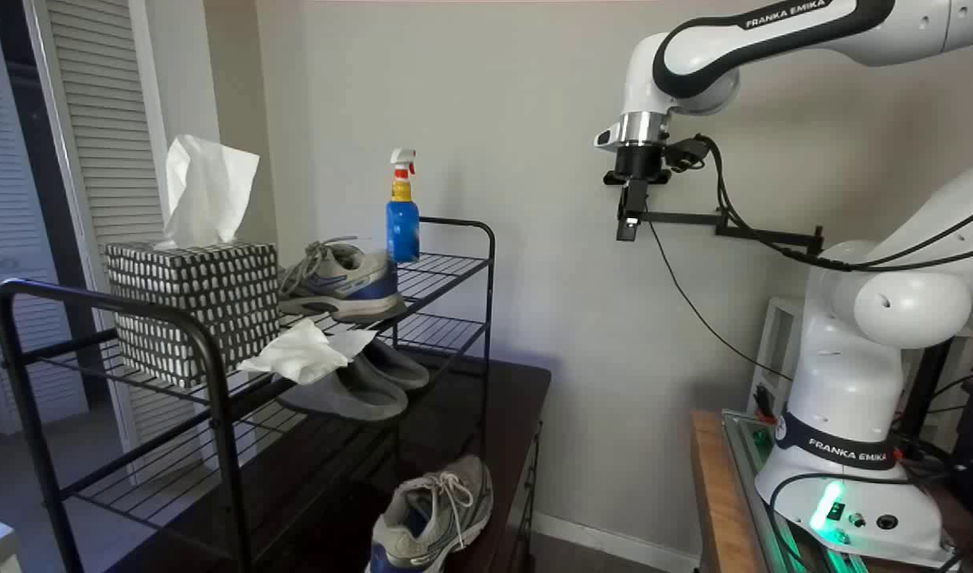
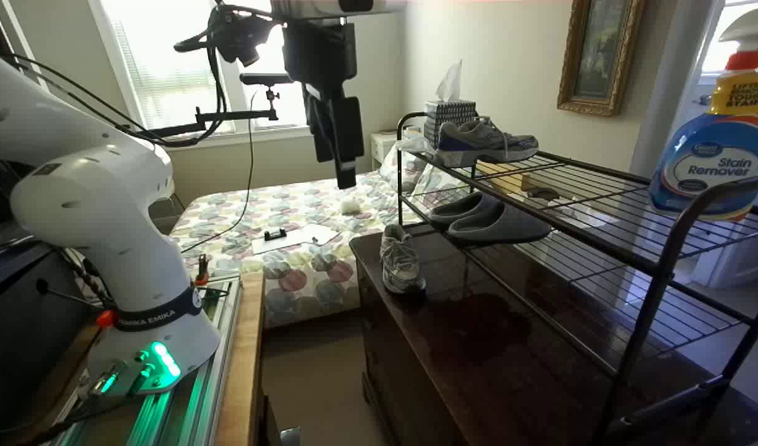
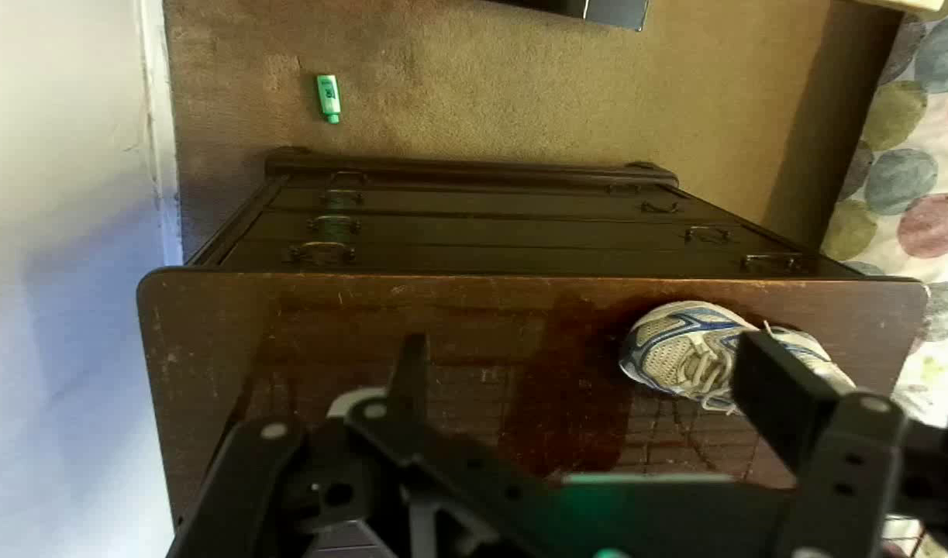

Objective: Put the right shoe next to the left one

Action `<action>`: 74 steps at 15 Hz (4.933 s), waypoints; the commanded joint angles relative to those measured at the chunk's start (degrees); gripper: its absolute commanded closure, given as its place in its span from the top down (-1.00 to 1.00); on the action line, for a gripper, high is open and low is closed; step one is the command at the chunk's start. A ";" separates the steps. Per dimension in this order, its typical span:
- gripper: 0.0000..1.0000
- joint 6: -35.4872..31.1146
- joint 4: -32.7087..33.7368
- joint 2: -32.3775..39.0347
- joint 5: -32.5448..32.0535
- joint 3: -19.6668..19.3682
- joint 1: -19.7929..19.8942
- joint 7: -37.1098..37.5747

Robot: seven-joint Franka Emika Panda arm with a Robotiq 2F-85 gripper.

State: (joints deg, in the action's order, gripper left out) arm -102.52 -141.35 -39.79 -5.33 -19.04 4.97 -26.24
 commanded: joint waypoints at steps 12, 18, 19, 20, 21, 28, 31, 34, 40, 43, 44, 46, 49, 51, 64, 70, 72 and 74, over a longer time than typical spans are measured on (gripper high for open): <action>1.00 -13.51 -10.44 -5.00 7.32 9.99 1.98 23.34; 1.00 -24.13 -19.80 -7.24 8.24 22.97 3.19 47.54; 1.00 -24.76 -15.80 -3.91 7.66 25.37 3.44 51.29; 1.00 -22.36 -16.65 -4.36 7.56 21.86 2.26 45.31; 1.00 -23.48 -16.54 -4.25 7.50 23.77 2.34 48.22; 1.00 -27.40 -16.11 -1.87 9.42 29.85 3.81 61.34; 1.00 -26.84 -15.22 3.63 13.81 33.74 0.43 70.15; 1.00 -24.46 -13.91 9.78 18.66 34.67 -4.31 73.72; 1.00 -37.15 -12.36 23.10 34.64 33.48 -12.45 74.96; 1.00 -37.75 -13.92 21.17 33.71 32.96 -13.30 73.82; 1.00 -38.74 -13.44 22.53 34.25 32.78 -13.65 73.78; 1.00 -39.00 -12.71 23.78 34.43 32.56 -13.67 73.75; 1.00 -43.02 -12.03 26.59 34.75 34.51 -13.72 79.64; 1.00 -45.77 -10.83 29.80 35.38 35.86 -14.78 83.33; 1.00 -62.45 -5.73 45.19 44.48 38.21 -23.30 89.05; 1.00 -73.64 -3.57 51.50 45.65 36.92 -24.77 95.93; 1.00 -76.84 -3.16 53.35 45.50 35.96 -24.85 99.24; 1.00 -78.44 -2.93 55.05 45.35 35.06 -25.07 101.86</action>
State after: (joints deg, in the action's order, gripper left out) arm -177.46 -145.68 11.63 39.70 17.48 -18.82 71.31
